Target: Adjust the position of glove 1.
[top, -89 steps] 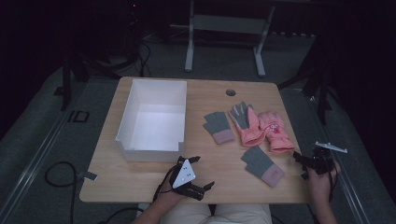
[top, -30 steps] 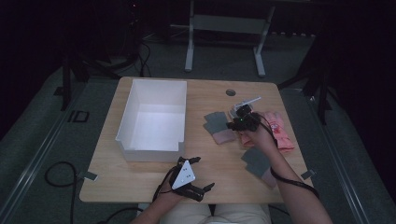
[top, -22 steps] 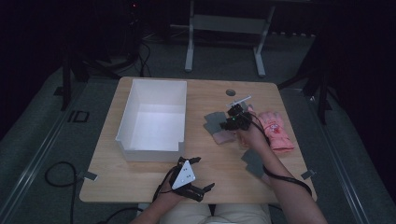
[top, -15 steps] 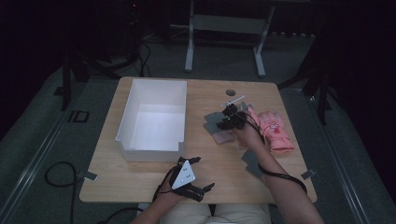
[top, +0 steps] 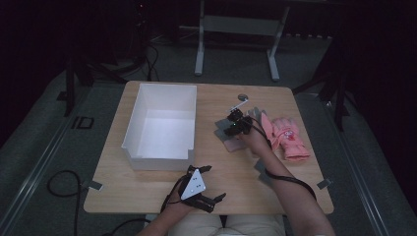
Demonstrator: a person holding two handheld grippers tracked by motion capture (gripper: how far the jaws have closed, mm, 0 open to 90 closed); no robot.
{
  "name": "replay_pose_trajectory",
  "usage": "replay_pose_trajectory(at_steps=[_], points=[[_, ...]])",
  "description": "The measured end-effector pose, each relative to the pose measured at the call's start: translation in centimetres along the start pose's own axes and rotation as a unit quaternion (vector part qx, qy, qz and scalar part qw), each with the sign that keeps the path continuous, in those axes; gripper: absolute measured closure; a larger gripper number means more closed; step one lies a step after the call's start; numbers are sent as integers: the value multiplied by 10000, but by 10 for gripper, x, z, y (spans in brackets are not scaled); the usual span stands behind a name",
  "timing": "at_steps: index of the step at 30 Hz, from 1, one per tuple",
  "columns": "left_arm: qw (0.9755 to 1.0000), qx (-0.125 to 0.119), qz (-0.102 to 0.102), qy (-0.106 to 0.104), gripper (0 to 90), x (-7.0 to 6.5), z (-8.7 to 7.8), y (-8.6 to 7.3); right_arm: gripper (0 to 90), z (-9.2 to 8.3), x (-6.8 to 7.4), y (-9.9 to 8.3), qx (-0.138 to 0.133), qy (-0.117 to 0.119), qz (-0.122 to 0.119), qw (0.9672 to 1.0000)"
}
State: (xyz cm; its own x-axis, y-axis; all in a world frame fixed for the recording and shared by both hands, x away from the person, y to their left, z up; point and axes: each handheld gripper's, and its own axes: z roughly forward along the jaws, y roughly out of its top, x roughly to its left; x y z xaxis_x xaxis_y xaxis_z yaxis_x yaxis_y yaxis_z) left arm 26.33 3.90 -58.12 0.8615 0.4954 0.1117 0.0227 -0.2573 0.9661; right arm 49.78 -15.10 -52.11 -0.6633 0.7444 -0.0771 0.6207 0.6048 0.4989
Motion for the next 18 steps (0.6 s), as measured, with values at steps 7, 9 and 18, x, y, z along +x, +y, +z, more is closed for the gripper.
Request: replay_pose_trajectory(at_steps=[7, 9, 18], points=[[10000, 3, -6, 5, 15, 0, 0, 0, 613, 15, -1, -6, 140, 59, 117, 9998], [10000, 9, 3, 9, 14, 0, 0, 0, 630, 15, 0, -5, 187, 13, 92, 9998], [10000, 20, 4, 31, 14, 0, 0, 0, 829, 15, 6, -3, 242, -261, 218, 9991]])
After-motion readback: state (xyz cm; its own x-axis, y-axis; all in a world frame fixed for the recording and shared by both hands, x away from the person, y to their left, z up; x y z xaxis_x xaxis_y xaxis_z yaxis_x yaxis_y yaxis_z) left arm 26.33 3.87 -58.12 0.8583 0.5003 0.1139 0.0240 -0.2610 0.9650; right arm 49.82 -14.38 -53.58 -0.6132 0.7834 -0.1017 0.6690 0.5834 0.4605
